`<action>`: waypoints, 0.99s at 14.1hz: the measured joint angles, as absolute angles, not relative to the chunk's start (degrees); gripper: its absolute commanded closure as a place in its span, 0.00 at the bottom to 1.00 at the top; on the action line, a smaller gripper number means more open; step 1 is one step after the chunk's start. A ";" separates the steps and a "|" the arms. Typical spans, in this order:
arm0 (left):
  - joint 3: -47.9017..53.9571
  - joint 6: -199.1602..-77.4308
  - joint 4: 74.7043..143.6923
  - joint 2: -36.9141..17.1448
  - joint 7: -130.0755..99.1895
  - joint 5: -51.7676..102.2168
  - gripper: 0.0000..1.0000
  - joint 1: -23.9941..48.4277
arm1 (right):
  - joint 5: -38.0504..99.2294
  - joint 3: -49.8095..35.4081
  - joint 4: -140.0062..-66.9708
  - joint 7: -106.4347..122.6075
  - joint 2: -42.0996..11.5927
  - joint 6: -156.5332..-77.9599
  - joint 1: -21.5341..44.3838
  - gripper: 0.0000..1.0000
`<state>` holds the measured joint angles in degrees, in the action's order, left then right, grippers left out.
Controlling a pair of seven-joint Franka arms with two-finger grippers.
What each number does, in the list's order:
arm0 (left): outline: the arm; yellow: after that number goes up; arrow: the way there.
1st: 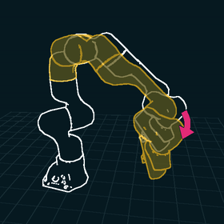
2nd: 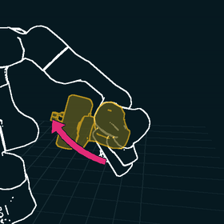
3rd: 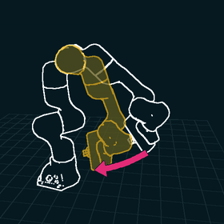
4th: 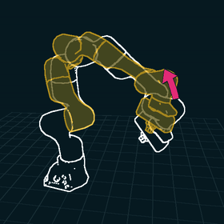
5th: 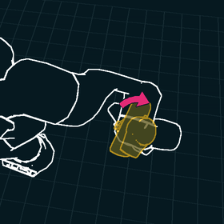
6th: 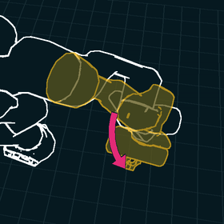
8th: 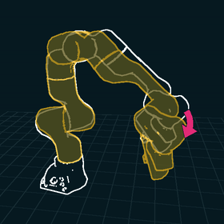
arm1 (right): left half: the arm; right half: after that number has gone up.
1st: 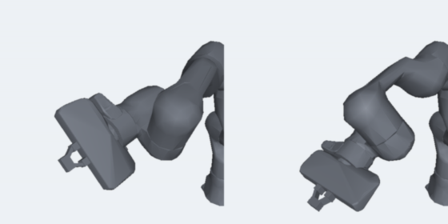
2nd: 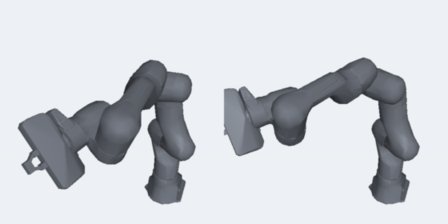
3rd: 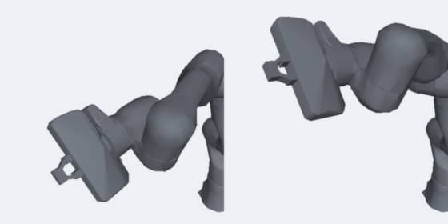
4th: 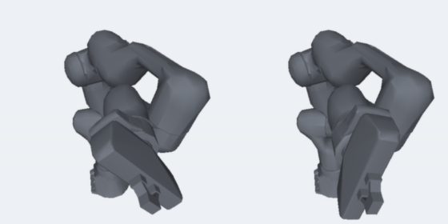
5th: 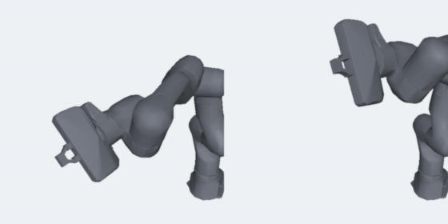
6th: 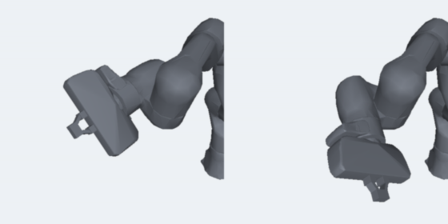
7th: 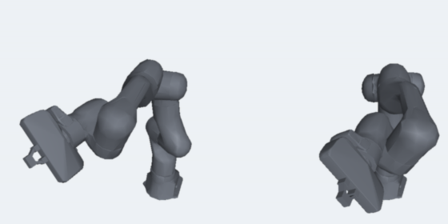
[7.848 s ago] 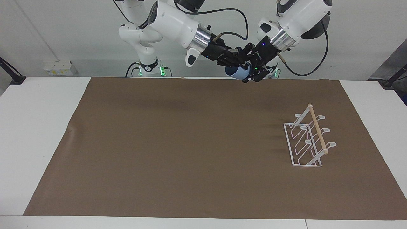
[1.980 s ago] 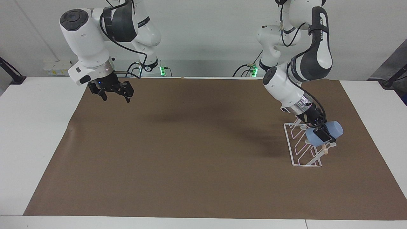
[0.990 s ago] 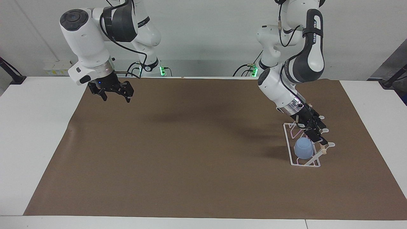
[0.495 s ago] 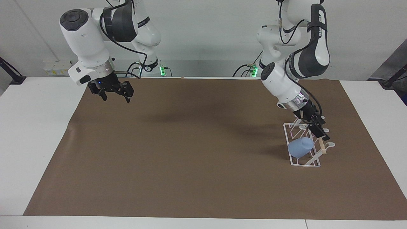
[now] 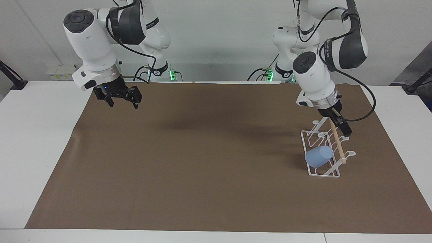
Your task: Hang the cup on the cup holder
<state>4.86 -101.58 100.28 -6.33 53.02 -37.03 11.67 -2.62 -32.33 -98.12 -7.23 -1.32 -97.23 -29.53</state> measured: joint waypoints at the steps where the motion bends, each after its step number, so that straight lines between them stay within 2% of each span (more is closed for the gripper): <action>1: 4.78 -99.75 99.54 -5.12 53.01 -32.77 0.00 10.51 | -2.62 -32.32 -98.12 -7.23 -1.32 -97.23 -29.53 0.00; 5: 4.46 -93.82 99.12 1.70 53.13 -21.74 0.00 6.06 | -2.62 -32.33 -98.12 -7.23 -1.32 -97.23 -29.53 0.00; 7: 4.48 -89.66 97.10 3.33 52.83 -16.12 0.00 4.85 | -2.62 -32.33 -98.12 -7.23 -1.32 -97.23 -29.53 0.00; 14: 5.00 -84.84 87.57 1.66 46.65 -7.32 0.00 4.03 | -2.62 -32.33 -98.12 -7.23 -1.32 -97.23 -29.53 0.00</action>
